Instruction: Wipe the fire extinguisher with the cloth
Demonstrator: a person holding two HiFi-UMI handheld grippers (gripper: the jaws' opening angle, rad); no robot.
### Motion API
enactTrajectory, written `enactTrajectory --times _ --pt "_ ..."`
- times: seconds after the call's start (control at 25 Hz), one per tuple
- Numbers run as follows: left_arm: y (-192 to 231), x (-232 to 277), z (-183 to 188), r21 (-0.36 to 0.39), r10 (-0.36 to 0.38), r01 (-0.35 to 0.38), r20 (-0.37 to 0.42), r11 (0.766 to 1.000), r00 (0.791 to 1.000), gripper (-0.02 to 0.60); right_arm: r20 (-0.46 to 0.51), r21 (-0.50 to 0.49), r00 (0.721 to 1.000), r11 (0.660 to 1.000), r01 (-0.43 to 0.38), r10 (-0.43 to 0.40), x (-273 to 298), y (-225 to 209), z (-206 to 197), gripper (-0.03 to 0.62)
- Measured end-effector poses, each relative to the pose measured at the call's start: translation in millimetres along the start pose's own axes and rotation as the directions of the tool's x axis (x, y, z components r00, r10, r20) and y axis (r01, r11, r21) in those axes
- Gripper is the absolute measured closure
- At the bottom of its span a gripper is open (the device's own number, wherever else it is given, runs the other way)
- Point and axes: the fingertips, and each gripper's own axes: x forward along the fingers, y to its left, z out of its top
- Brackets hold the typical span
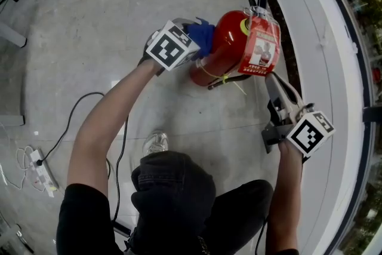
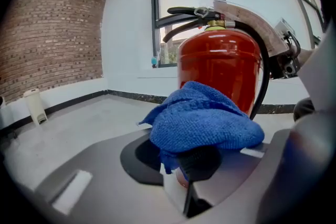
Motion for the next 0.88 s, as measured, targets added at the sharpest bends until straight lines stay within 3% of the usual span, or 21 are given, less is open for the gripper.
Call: enactTrajectory --times 0.16,0.28,0.44,0.68,0.88 --pt "-20 -14 -15 -0.01 0.018 -0.018 -0.034 1.0 0.999 0.543 0.011 0.003 1.0 1.0 -0.012 0.012 1 2 1 0.577" --pt "-39 -20 -27 -0.068 0.02 -0.024 -0.049 0.997 0.999 0.543 0.031 0.02 0.998 0.998 -0.059 0.058 5 6 0 0.578" --pt "-63 -26 -36 -0.152 0.01 -0.019 -0.063 0.988 0.998 0.543 0.044 0.03 0.999 0.999 -0.028 0.026 6 2 -3 0.577" --pt "-93 -25 -39 -0.195 -0.01 -0.008 -0.093 0.981 0.996 0.543 0.06 0.013 0.998 1.0 -0.01 0.009 6 1 -4 0.577" --pt "-121 -15 -39 -0.23 -0.084 0.061 -0.092 0.971 0.992 0.543 0.062 0.015 0.998 1.0 0.018 -0.019 5 -1 -5 0.576"
